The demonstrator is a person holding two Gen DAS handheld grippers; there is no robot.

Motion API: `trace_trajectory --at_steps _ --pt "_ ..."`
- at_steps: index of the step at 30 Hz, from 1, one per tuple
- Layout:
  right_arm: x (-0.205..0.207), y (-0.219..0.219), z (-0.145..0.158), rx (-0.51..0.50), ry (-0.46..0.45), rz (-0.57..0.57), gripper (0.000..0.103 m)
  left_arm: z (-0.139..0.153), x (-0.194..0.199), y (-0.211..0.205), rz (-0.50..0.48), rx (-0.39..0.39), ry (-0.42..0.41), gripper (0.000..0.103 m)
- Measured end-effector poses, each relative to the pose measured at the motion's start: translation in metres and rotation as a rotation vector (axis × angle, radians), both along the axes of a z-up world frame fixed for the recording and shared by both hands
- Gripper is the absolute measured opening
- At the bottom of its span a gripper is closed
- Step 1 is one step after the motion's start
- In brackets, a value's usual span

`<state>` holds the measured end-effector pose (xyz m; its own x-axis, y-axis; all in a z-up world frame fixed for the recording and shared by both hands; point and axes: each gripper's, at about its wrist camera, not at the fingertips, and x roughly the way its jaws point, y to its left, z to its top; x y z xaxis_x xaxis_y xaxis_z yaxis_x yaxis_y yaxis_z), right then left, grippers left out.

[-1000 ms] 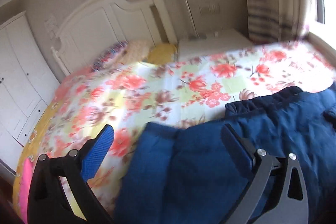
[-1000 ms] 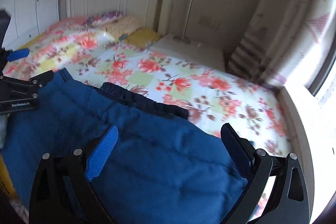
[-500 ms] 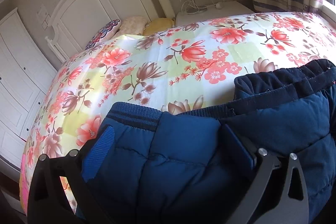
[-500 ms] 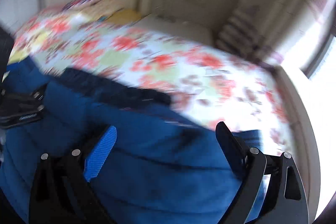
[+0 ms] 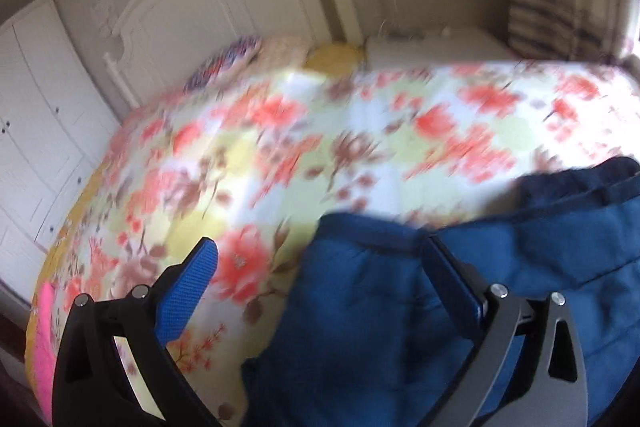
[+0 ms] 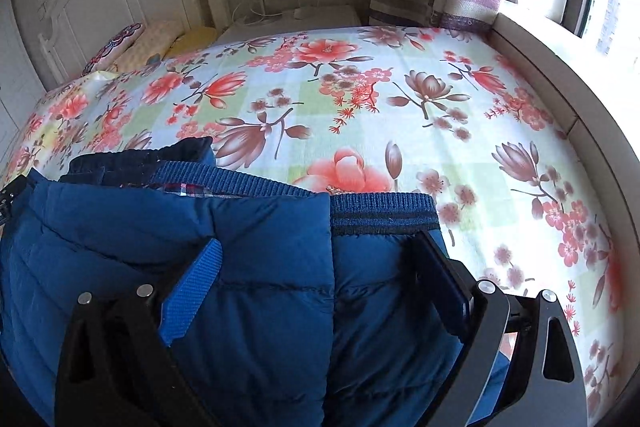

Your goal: Fold large clothes

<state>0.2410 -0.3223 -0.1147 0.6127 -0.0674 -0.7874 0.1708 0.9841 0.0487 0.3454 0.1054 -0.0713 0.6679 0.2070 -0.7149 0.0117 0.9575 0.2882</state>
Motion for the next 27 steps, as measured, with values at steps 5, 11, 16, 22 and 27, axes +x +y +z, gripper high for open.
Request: trace_trajectory --at_steps 5,11,16,22,27 --pt "-0.001 -0.001 0.004 0.008 0.004 0.001 0.090 -0.019 0.010 0.010 0.026 -0.061 0.066 0.101" --pt "-0.056 0.075 0.063 -0.159 -0.158 0.099 0.093 -0.016 0.005 -0.002 0.033 0.051 0.020 0.101" --pt "-0.087 0.176 0.023 -0.311 -0.080 0.389 0.095 -0.014 0.003 -0.003 0.037 0.072 0.012 0.101" --pt "-0.088 0.147 0.023 -0.291 -0.081 0.330 0.096 -0.015 0.003 -0.001 0.044 0.063 0.010 0.101" --pt "-0.108 0.060 0.024 -0.224 -0.083 0.103 0.097 -0.016 0.004 0.001 0.046 0.042 0.021 0.101"
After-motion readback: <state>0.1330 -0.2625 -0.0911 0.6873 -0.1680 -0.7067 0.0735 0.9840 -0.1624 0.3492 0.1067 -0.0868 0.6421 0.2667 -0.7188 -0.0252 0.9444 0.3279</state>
